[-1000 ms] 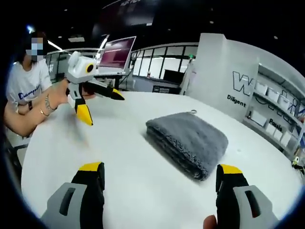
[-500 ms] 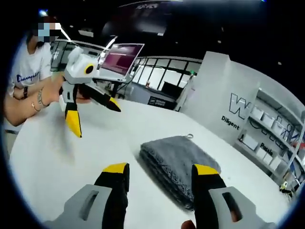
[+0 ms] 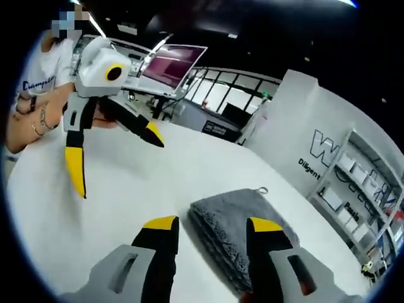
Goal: Open the folded towel by lifting each exposed corner and separating the folded layers until the towel lies flat within the target outline without major curled edges
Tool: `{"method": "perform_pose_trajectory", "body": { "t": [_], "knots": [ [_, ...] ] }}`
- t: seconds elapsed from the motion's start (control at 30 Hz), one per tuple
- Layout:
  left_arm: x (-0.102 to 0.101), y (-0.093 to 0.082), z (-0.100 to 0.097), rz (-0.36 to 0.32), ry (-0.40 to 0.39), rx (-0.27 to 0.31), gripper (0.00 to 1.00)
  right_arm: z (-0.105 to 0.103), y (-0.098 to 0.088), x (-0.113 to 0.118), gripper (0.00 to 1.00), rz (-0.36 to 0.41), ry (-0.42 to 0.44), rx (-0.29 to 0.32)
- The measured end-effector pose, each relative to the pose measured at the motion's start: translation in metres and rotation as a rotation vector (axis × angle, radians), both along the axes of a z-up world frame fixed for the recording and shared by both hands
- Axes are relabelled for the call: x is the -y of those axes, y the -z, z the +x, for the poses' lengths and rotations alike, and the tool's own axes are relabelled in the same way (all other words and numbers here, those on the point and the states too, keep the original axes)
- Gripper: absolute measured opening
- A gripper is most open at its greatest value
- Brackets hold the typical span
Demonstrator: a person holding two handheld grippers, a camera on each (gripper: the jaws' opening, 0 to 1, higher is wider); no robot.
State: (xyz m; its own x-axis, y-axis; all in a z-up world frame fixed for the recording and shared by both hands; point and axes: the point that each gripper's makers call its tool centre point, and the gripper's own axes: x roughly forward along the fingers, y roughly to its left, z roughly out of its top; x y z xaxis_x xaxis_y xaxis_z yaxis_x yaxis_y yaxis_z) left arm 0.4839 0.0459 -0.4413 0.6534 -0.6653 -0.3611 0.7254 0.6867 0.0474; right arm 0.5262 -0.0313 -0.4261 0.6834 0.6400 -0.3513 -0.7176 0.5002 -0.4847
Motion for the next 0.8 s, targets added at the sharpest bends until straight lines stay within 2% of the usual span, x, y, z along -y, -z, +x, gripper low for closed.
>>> {"method": "perform_pose_trajectory", "body": {
  "t": [0.13,0.2,0.27,0.4,0.43,0.57,0.63,0.7,0.8],
  "knots": [
    [0.002,0.001,-0.001,0.010,0.008,0.001,0.99,0.001,0.006,-0.021,0.40,-0.023,-0.039,-0.013],
    [0.003,0.003,0.001,0.008,0.009,-0.004,0.99,0.010,0.011,-0.024,0.37,-0.117,-0.035,0.029],
    [0.005,0.006,0.000,0.011,0.018,-0.015,0.99,0.015,0.018,-0.028,0.34,-0.176,-0.030,0.047],
    [0.005,0.009,-0.002,0.009,0.018,-0.023,0.99,0.016,0.030,-0.039,0.30,-0.245,-0.056,0.051],
    [0.004,0.009,-0.003,0.004,0.015,-0.027,0.99,0.018,0.031,-0.040,0.29,-0.240,-0.052,0.054],
    [0.003,0.011,-0.006,-0.008,0.009,-0.033,0.99,0.023,0.037,-0.043,0.20,-0.290,-0.043,0.090],
    [0.003,0.010,-0.008,-0.015,0.009,-0.031,0.99,0.026,0.045,-0.036,0.19,-0.368,-0.022,0.097],
    [0.003,0.010,-0.010,-0.019,0.012,-0.031,0.99,0.030,0.049,-0.033,0.17,-0.375,0.004,0.100],
    [0.004,0.010,-0.011,-0.014,0.011,-0.025,0.98,0.031,0.045,-0.033,0.06,-0.344,-0.002,0.126]
  ]
}}
